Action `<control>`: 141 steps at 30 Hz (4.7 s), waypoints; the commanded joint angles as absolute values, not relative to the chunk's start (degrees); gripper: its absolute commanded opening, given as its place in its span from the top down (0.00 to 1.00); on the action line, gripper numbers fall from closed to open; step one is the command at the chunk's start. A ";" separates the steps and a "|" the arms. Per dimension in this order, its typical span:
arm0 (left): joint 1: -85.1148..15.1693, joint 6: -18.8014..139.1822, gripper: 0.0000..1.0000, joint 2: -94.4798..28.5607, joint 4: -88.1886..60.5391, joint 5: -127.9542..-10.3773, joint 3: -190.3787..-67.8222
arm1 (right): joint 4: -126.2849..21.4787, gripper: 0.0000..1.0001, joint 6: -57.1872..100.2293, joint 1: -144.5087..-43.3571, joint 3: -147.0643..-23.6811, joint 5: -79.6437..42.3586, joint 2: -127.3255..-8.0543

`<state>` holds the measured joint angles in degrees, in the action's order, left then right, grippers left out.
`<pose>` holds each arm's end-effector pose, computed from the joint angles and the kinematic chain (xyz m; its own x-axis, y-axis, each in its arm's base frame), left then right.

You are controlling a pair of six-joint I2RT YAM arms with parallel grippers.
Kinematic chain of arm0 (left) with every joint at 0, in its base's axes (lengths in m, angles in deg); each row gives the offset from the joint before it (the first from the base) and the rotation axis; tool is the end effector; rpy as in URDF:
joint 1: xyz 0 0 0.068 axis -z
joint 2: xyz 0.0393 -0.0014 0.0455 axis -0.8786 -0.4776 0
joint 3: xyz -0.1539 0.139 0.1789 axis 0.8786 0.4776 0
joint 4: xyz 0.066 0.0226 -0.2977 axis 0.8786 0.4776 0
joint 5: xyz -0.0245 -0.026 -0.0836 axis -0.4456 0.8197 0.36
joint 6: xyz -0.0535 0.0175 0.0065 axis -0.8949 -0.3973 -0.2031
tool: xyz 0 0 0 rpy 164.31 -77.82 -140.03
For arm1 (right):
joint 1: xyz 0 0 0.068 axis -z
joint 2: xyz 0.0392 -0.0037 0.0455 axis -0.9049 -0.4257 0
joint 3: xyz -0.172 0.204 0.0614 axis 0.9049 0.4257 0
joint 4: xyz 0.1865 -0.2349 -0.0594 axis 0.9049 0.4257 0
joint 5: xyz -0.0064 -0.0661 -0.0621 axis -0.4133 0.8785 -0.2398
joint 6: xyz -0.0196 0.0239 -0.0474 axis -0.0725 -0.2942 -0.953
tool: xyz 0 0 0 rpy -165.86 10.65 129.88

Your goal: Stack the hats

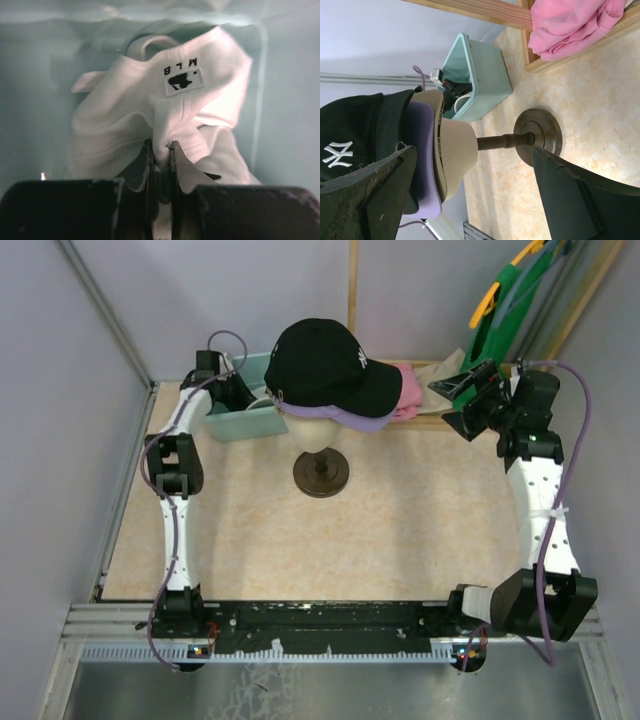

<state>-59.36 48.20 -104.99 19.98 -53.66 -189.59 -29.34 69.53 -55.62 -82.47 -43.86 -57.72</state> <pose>0.6158 -0.0388 0.1598 -0.7885 -0.3371 -0.5143 -0.0047 0.8396 -0.5432 0.3229 -0.0306 0.3924 -0.5097 0.7779 -0.3676 0.0940 0.4750 0.8749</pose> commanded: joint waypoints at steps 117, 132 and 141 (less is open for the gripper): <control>-69.82 -43.01 1.00 -41.09 -42.00 -46.39 -168.35 | -93.71 0.97 61.43 -118.91 -111.93 -11.72 -82.28; -69.91 -35.62 1.00 -37.18 -41.85 -46.42 -160.49 | -87.13 0.99 60.34 -111.89 -101.27 -8.18 -66.83; -69.93 -29.71 0.77 -41.28 -41.25 -42.94 -166.32 | -74.77 1.00 67.14 -108.12 -110.57 -13.02 -69.01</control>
